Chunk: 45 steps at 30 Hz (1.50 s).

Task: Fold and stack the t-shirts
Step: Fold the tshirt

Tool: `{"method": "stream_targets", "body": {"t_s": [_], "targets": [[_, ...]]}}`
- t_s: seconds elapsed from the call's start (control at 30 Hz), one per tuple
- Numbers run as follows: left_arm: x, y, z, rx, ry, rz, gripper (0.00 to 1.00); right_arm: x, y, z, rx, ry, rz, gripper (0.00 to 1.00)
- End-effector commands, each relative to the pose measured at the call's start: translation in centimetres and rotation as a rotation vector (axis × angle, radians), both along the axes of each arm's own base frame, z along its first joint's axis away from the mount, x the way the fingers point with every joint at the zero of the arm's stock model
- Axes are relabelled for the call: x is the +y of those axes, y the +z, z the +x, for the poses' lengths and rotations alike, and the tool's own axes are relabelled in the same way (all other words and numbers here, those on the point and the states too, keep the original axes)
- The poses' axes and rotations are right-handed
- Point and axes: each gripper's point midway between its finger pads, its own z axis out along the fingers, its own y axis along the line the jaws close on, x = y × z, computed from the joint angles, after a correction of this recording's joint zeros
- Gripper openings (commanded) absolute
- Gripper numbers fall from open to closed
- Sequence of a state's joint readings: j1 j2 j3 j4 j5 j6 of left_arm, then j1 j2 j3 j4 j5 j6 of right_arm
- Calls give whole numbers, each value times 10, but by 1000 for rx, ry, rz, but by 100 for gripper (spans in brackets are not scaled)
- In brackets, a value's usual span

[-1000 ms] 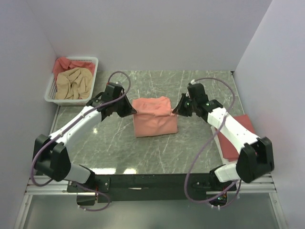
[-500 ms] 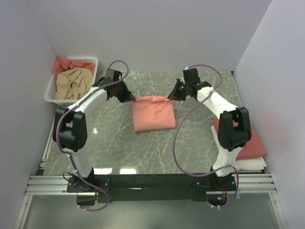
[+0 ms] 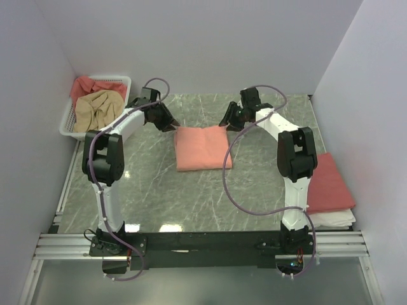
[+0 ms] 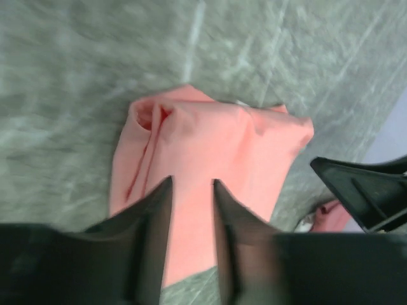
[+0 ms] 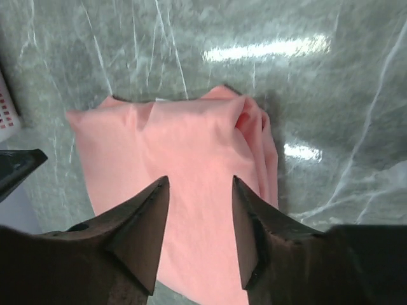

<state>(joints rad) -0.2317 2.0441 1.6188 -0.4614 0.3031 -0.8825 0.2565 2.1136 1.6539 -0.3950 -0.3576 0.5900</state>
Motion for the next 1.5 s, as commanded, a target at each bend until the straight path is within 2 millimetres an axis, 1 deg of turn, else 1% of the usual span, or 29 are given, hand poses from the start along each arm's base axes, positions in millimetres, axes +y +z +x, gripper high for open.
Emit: {"method": "stream_targets", "body": {"t_s": [0.0,0.03,0.07,0.1,0.13,0.17,0.2,0.23,0.27,0.3,0.33,0.37,0.4,0.43,0.53,0.63,0.77,0.8,0.87,0.9,1.0,1.07,1.13,1.2,1.27,1.33,1.37,1.43,1.47], "targets": [[31,26,20,-92,39,15,39,-11,39,25,-117,-19,-27,52],[45,36,24,-122,65,24,41,-17,47,24,-130,-31,-33,52],[54,38,24,-127,80,41,43,-21,48,23,-135,-43,-56,52],[63,40,21,-123,89,67,46,-25,58,21,-155,-54,-69,51],[72,49,20,-141,109,85,46,-27,53,14,-144,-56,-83,50],[74,52,18,-152,103,89,45,-28,56,12,-158,-63,-85,47],[70,57,15,-164,91,75,40,-28,69,7,-187,-64,-75,41],[61,66,12,-186,67,60,36,-25,59,-5,-168,-54,-73,38],[52,65,6,-180,43,45,33,-16,62,-10,-180,-35,-59,36],[46,65,2,-180,27,49,25,-9,66,-17,-185,-12,-41,34],[32,65,-5,-173,0,51,21,-3,58,-25,-171,9,-38,34],[26,59,-12,-152,-12,54,16,10,59,-32,-176,38,-33,34],[19,56,-16,-142,-21,46,7,15,57,-37,-172,54,-32,34],[6,57,-24,-151,-45,33,5,19,54,-41,-169,72,-33,34],[-9,36,-38,-121,-58,11,1,40,48,-46,-155,123,14,34],[-9,2,-45,-56,-53,29,1,48,35,-33,-124,135,23,33],[-3,-27,-42,-19,-27,60,1,48,13,-8,-82,115,39,33],[-3,-31,-41,-11,-27,61,1,49,2,1,-68,107,38,32],[-1,-46,-38,14,-15,73,1,42,-10,10,-40,84,47,31],[0,-51,-37,25,-11,75,1,40,-25,11,-6,76,50,31],[2,-69,-39,62,-12,93,1,29,-34,18,28,29,101,30],[5,-75,-42,86,-10,112,1,19,-33,24,24,7,137,30],[8,-80,-44,104,-7,121,1,16,-32,21,42,0,181,30],[11,-77,-43,98,-2,120,1,8,-29,20,46,-10,206,31],[13,-74,-41,92,2,116,1,2,-15,22,21,-17,218,32],[16,-66,-38,76,5,115,1,-3,-9,19,13,-20,214,34],[16,-62,-37,71,2,114,1,-6,2,17,-7,-21,213,36],[17,-47,-31,42,-2,102,1,-15,2,8,1,-25,169,40],[17,-42,-28,28,-10,107,1,-17,13,4,-18,-20,158,45]]}}
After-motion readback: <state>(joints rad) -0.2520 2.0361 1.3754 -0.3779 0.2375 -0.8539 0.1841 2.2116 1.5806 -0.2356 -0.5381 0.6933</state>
